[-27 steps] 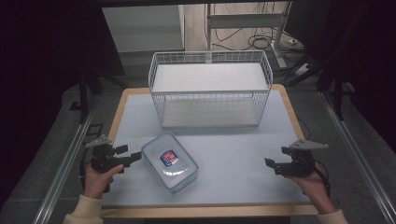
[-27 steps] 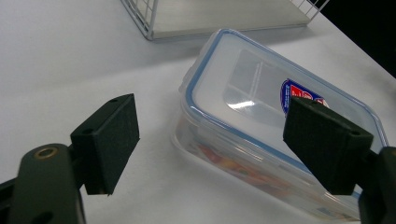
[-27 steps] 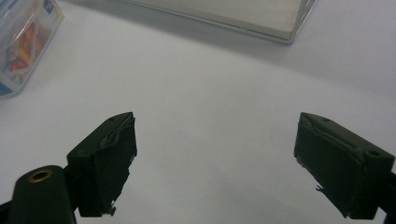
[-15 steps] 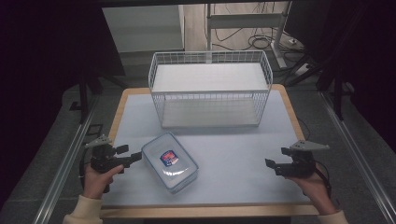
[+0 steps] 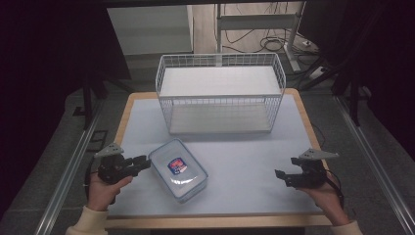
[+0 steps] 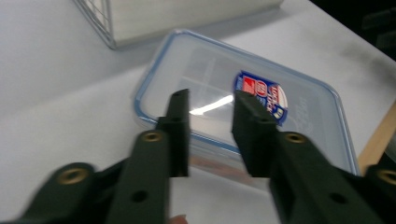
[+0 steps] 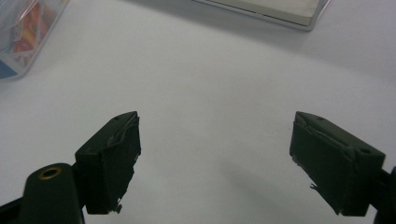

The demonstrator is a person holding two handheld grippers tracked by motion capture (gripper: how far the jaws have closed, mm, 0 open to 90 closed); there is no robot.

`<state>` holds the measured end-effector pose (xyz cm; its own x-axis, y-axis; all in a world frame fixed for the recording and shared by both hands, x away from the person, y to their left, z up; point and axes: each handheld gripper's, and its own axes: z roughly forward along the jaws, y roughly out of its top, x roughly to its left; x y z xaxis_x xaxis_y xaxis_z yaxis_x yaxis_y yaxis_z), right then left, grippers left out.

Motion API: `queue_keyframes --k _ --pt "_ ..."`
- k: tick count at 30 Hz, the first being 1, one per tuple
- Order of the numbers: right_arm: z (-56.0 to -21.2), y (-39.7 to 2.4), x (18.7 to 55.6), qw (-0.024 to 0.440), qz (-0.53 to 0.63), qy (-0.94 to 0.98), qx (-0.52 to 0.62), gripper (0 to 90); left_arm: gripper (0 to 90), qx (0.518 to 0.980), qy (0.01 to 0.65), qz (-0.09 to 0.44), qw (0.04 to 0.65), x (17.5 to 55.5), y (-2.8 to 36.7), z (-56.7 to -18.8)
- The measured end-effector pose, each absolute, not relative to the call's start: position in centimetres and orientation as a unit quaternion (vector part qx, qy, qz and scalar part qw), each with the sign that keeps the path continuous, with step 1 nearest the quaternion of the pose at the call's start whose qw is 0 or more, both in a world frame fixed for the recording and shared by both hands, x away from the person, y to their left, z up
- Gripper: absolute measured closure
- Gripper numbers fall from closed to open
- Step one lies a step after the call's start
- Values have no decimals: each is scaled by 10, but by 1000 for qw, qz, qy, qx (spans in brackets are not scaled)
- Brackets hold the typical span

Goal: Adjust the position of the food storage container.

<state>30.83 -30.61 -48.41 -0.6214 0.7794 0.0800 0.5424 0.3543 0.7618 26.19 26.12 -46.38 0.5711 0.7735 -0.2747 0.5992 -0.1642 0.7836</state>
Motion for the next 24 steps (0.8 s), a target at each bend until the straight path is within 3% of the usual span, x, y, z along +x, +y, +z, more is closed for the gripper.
queue_keyframes --k 4,7,18,24 --pt "-485 -306 308 148 394 811 406 166 846 769 446 79 452 259 256 -461" --pt "-485 -306 308 146 394 812 405 168 899 778 440 73 442 253 255 -460" --pt "-484 -304 308 144 393 814 404 171 900 809 431 52 397 229 253 -474" --pt "-485 -304 308 142 388 815 406 171 900 839 404 14 365 225 228 -499"
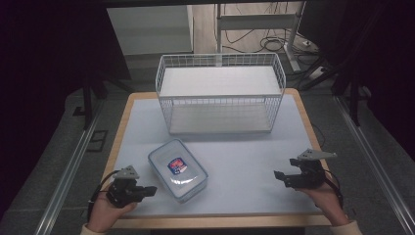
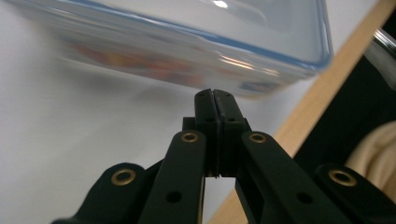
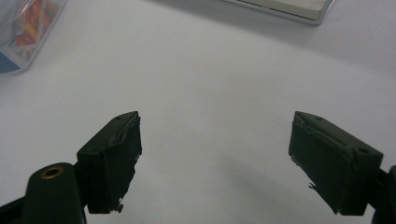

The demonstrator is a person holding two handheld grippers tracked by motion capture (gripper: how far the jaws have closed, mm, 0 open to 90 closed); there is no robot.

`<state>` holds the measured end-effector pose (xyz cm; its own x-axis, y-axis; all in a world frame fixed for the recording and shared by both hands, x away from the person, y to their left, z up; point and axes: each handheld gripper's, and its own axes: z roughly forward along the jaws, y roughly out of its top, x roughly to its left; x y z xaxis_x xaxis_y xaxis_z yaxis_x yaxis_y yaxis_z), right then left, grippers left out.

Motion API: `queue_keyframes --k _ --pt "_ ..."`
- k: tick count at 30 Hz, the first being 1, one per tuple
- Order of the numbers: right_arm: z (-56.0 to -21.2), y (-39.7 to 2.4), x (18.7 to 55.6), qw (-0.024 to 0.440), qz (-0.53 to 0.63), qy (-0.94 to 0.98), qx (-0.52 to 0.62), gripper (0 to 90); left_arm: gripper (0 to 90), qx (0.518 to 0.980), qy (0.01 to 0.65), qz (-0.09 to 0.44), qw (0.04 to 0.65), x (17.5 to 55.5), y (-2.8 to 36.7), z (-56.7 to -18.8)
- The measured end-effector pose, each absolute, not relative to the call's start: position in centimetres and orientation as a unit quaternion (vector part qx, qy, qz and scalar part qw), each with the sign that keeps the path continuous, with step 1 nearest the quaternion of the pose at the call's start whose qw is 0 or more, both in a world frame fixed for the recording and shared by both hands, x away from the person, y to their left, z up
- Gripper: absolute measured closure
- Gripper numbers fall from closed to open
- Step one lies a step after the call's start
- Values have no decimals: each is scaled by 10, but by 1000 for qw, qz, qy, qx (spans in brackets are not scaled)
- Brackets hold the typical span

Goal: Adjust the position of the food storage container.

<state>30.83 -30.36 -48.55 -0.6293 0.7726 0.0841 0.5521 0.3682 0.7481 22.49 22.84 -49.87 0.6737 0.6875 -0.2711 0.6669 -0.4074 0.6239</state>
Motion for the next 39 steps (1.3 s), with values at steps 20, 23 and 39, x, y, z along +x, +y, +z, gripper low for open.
queue_keyframes --k 20,23,39 --pt "-486 -302 308 140 387 817 405 172 900 870 353 -25 344 224 181 -511" --pt "-486 -301 308 139 388 817 404 171 900 871 351 -25 341 225 177 -510" --pt "-485 -301 308 136 392 816 403 171 900 872 341 -32 350 242 137 -511"
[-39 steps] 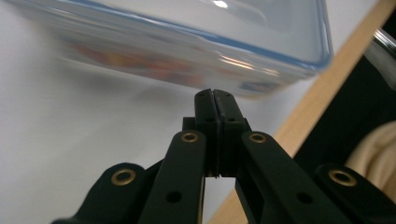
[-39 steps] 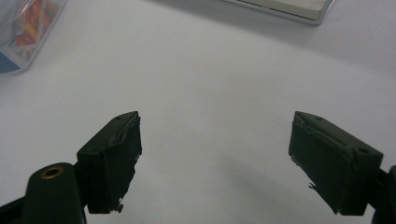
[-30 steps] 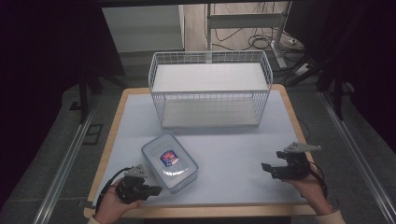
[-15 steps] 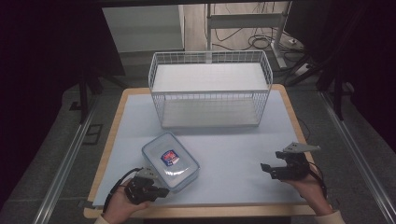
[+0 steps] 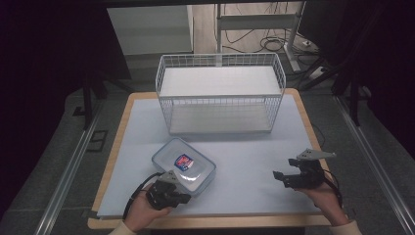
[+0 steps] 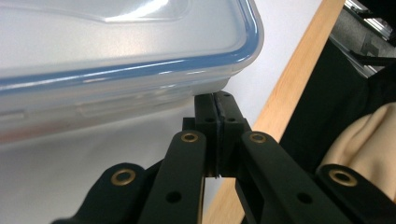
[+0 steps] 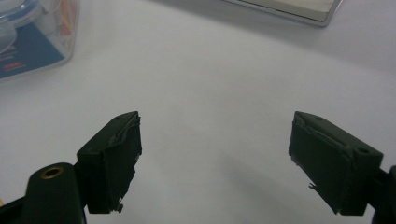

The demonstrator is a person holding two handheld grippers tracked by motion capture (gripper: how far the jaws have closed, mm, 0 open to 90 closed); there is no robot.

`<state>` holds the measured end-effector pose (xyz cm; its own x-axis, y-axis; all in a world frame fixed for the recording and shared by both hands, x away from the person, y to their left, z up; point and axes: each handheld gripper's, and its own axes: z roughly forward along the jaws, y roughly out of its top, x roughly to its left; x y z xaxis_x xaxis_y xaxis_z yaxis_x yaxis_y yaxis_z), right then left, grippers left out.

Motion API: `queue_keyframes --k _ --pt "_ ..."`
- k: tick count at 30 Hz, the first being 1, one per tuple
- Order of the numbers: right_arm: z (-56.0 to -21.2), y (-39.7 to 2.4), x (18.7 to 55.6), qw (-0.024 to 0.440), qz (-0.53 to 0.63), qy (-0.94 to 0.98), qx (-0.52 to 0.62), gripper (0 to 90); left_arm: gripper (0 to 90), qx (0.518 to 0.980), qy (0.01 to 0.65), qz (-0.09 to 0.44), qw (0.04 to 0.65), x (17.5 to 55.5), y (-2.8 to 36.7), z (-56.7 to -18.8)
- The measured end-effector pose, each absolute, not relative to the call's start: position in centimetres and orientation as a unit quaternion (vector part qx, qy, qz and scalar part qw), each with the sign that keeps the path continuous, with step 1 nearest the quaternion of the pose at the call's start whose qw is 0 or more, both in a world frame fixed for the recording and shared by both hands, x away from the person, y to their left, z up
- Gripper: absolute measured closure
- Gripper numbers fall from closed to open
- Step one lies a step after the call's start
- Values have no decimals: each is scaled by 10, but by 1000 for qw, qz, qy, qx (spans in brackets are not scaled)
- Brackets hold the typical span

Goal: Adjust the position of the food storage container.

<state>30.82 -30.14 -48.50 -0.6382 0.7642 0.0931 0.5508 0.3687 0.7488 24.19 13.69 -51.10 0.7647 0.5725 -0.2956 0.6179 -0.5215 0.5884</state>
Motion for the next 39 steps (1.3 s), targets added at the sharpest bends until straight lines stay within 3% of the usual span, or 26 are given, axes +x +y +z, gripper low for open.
queue_keyframes --k 27,39 --pt "-486 -302 308 133 389 819 401 171 900 853 371 4 367 280 64 -514" --pt "-486 -302 308 132 389 819 400 172 900 844 387 11 371 302 51 -514"
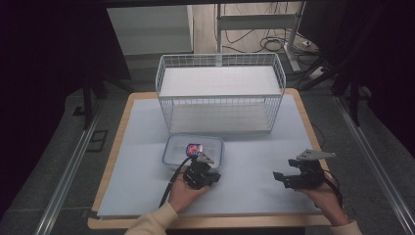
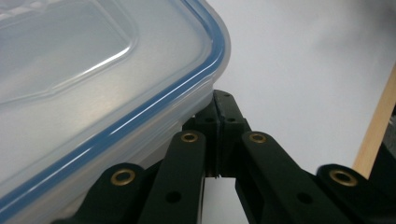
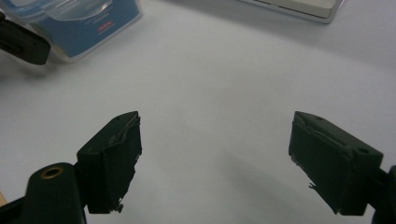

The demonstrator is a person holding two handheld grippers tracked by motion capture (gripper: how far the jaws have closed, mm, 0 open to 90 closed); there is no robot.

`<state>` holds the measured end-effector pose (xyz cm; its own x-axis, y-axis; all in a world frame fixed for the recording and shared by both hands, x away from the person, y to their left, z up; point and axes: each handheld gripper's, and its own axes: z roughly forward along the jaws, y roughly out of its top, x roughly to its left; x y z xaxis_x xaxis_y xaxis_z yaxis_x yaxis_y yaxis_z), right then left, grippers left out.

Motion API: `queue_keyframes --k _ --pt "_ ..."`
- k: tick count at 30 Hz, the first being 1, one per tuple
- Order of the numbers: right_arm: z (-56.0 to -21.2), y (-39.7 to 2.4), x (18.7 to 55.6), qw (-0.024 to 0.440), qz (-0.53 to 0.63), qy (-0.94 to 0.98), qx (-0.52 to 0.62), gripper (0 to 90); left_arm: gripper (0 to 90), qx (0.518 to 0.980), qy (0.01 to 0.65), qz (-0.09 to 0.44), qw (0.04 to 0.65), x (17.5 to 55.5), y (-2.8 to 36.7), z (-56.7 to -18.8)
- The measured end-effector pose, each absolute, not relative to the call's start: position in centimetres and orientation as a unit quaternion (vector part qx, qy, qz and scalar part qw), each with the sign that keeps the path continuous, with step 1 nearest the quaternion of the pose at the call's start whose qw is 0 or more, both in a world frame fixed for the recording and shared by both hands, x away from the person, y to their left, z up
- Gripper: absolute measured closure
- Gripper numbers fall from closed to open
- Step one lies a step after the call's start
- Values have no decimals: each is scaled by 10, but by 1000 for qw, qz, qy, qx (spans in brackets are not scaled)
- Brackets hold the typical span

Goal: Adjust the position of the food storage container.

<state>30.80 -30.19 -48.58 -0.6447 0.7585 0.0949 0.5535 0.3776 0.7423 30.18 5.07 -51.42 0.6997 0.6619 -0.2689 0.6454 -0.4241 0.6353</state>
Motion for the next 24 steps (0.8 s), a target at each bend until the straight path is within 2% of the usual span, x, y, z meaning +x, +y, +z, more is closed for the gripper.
queue_keyframes --k 7,13,18,24 --pt "-486 -302 308 131 387 820 400 171 899 840 390 14 377 305 45 -512" --pt "-487 -302 308 131 387 820 400 172 897 841 374 6 391 292 47 -505" --pt "-486 -302 307 130 391 819 400 172 893 838 368 4 403 278 59 -497" --pt "-486 -302 307 128 394 818 400 172 880 822 381 15 423 258 99 -482"
